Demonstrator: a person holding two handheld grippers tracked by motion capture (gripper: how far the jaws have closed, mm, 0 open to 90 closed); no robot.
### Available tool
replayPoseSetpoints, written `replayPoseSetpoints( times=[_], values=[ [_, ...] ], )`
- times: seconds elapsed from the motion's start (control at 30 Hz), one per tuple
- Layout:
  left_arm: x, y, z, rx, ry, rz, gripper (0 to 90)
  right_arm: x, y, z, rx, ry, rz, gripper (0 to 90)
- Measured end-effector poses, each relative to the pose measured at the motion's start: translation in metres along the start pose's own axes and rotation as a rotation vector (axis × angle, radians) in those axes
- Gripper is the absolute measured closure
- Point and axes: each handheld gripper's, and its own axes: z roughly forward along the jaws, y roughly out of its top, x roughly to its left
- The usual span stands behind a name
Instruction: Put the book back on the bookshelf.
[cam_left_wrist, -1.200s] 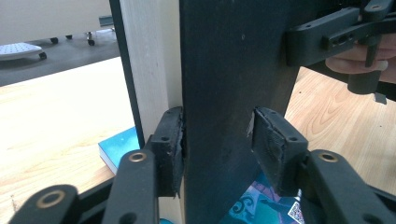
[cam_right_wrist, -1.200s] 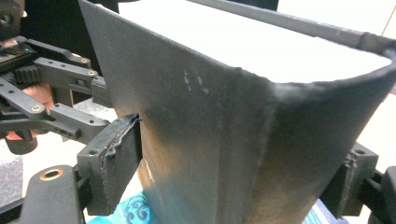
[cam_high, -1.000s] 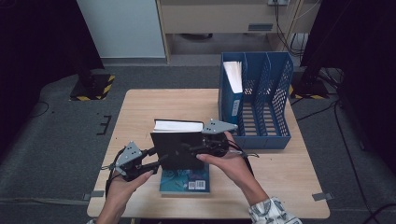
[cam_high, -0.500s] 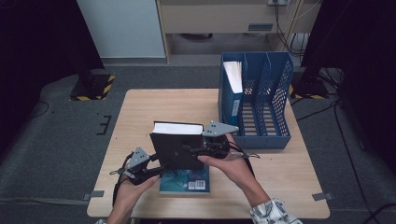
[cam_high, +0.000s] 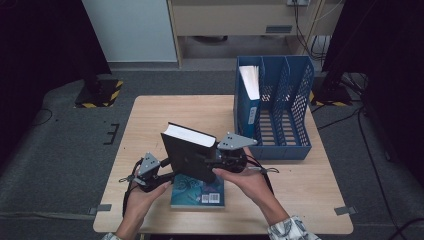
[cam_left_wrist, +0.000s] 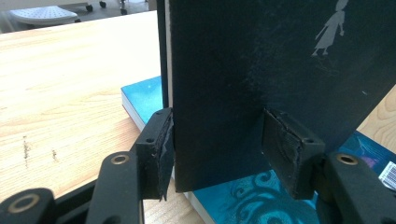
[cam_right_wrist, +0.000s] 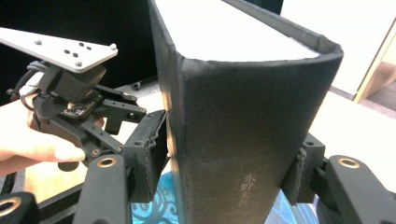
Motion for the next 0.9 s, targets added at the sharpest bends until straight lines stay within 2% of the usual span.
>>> replayPoseSetpoints(
  times=[0.37, 0.53, 0.9],
  values=[
    [-0.002, -0.001, -0.002, -0.004, 0.002, 0.0, 43.7, 0.001, 0.009, 0.01, -0.033, 0.045, 0.012, 39.4],
    [-0.002, -0.002, -0.002, -0.005, 0.0, -0.002, 43.4, -0.003, 0.012, 0.017, -0.053, 0.087, 0.035, 38.8],
    [-0.002, -0.001, -0.002, -0.004, 0.0, 0.0, 42.2, -0.003, 0.012, 0.021, -0.051, 0.099, 0.043, 38.0]
  ],
)
